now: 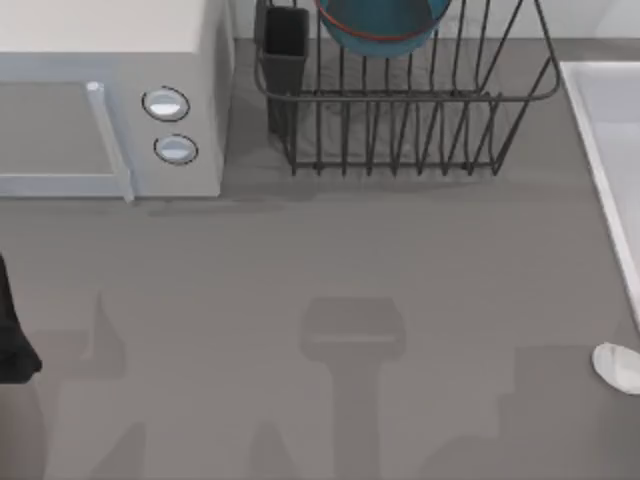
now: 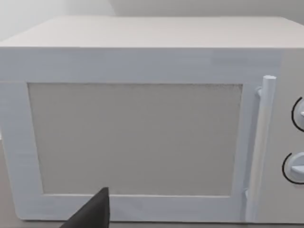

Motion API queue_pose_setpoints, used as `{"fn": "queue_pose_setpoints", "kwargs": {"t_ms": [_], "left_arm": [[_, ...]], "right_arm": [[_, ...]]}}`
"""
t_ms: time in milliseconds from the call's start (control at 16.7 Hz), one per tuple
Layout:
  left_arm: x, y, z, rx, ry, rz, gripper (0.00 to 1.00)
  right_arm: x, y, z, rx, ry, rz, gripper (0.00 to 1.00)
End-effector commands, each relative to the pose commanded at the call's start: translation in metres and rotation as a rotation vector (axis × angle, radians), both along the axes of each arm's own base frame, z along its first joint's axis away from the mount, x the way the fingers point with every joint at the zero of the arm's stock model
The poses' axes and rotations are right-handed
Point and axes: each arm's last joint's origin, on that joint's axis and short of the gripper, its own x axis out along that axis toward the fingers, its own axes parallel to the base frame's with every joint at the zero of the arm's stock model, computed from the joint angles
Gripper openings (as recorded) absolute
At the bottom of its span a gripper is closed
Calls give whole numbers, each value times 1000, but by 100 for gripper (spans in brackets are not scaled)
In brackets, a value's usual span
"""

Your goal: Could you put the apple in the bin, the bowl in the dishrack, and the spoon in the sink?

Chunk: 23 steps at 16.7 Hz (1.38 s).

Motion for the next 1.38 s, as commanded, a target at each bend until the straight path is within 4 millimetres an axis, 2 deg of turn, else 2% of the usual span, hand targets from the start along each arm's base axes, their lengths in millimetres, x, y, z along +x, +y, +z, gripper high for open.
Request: {"fn": "queue_pose_setpoints", "kwargs": {"t_ms": [120, 360, 1140, 1380], "left_arm": [[0, 0, 0, 0, 0, 0, 100], [0, 0, 0, 0, 0, 0, 100], [0, 0, 0, 0, 0, 0, 100], [0, 0, 0, 0, 0, 0, 100]], "right_arm": [[-3, 0, -8, 1, 8, 0, 100], [-3, 0, -9, 1, 8, 0, 100], [-3, 0, -9, 1, 8, 0, 2], [-3, 0, -9, 1, 8, 0, 0]]}}
